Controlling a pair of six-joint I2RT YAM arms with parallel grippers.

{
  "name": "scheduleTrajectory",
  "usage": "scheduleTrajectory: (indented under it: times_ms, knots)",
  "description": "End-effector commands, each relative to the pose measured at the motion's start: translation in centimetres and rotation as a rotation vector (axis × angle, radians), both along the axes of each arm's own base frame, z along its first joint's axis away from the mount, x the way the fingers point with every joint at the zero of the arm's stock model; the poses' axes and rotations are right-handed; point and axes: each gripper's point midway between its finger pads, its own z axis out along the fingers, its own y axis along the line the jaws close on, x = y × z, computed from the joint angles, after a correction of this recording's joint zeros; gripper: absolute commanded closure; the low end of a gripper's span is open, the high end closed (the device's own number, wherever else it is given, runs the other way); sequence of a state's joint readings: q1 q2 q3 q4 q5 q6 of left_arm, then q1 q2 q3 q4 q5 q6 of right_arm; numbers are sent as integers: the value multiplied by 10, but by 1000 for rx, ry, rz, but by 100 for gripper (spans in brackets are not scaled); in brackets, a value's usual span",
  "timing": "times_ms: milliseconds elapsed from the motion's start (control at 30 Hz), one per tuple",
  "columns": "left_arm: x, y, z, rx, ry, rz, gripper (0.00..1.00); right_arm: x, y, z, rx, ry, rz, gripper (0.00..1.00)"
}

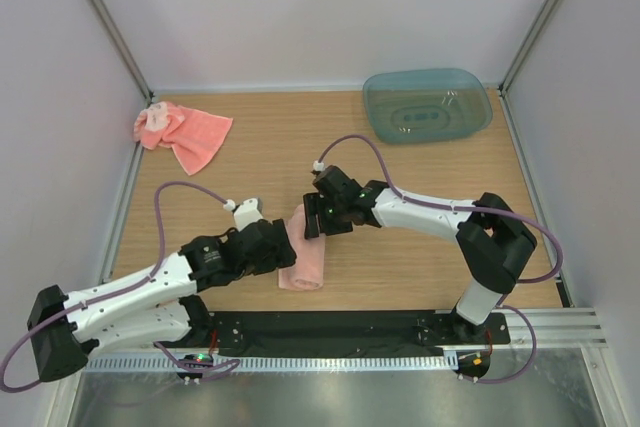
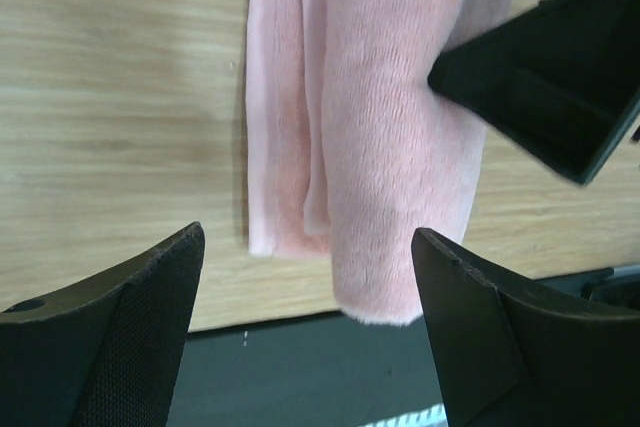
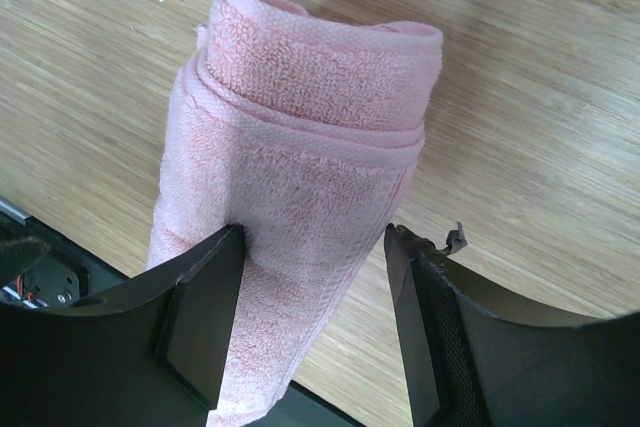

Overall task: Roll the towels
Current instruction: Roll the towel

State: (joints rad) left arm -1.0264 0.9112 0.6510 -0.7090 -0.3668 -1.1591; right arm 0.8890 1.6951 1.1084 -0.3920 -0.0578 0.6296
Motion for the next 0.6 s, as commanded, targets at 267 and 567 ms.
scheduleTrajectory:
  times_ms: [267, 567]
  knots:
    - [52, -22, -15, -105, -39, 11, 16, -8, -5, -5, -79, -2, 17, 36]
    - [49, -11, -57, -53, 44, 49, 25, -7, -5, 3, -79, -10, 22, 34]
